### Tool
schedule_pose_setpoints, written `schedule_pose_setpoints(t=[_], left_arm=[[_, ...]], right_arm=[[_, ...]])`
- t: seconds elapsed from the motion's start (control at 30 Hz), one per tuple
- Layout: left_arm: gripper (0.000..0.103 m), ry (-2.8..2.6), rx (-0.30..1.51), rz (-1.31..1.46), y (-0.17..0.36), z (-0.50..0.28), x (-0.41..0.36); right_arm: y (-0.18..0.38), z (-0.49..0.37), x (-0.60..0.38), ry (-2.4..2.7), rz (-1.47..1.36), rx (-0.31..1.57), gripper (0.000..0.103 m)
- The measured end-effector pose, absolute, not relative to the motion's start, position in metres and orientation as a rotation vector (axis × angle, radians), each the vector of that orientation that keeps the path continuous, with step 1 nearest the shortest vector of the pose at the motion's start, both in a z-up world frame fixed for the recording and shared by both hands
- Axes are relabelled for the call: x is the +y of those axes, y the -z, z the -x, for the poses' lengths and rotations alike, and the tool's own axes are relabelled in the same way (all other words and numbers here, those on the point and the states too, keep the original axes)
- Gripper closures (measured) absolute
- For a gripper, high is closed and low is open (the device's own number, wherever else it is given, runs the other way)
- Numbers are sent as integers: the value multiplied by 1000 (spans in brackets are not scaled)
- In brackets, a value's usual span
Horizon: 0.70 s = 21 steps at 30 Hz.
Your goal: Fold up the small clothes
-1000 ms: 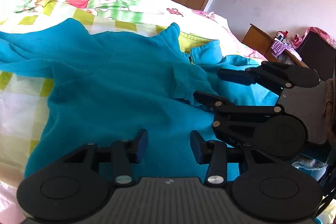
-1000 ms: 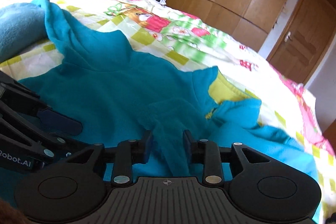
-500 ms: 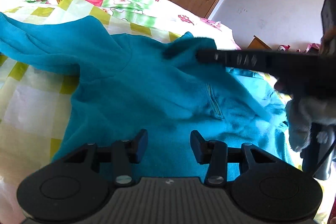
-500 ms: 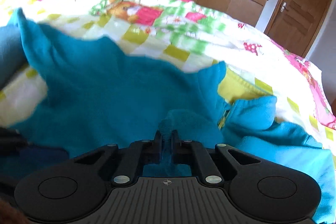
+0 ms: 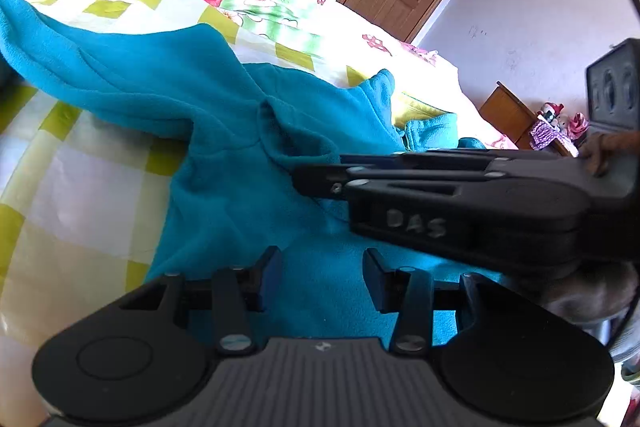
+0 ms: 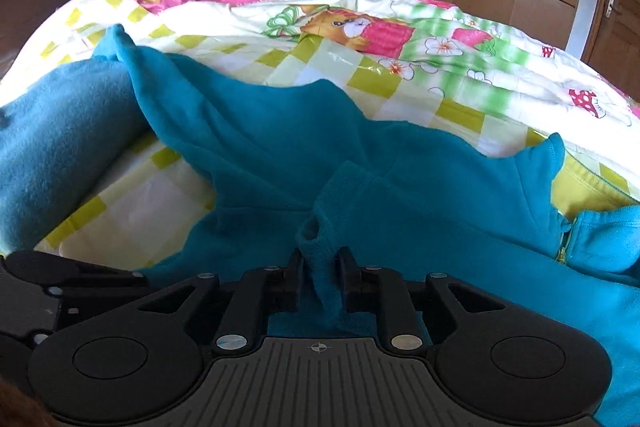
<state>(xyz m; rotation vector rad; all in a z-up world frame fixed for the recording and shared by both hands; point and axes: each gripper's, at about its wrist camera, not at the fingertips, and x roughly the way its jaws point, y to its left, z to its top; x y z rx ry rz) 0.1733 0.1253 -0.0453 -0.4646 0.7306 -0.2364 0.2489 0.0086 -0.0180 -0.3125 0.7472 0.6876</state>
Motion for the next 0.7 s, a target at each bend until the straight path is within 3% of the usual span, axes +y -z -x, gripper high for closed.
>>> schedule_pose_setpoints(t=[0.07,0.2,0.37,0.4,0.47,0.5,0.7], left_arm=[[46,230,717,460,44,-172,124],[46,219,712,459,45,-174,124],[46,221,714,463,47,-174,126],[46,222,715,469,47,-174,127],[46,227,715,484,47,-174,129],[46,229,715,488,48,-174,130],[46,233,715,486,47,-174,130]], right_arm=[[11,-246,1,-690,302,730,76],[10,-241,2,-667,417,660,51],[22,-254,31,-710,471,712,49],[24,-256,35,-681,480,711,54],[22,-267,31,-622,401,752,90],[17,-272,23,-598,320,766,95],[-18,-280,13,-530,110,650,96]])
